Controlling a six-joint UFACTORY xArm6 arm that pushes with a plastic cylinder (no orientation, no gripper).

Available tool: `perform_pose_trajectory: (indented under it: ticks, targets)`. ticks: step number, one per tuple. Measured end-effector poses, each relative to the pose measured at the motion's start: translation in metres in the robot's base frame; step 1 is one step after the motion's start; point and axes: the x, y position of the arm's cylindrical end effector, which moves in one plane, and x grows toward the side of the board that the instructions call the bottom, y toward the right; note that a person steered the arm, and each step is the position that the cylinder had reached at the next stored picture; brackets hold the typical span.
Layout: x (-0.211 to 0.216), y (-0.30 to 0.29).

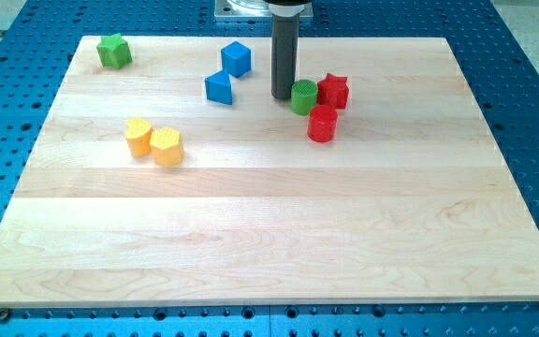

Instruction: Push the green circle to the top right side of the board

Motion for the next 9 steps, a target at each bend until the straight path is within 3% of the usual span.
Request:
perform_pose_trajectory:
  ticks: [1,2,4,6,8,9]
  targets:
    - [0.043,-0.027]
    - [0.065,-0.009]
    - [-0.009,0.039]
    - [-0.048,0.106]
    - [0.023,0.107]
    - [-0.004,0.122]
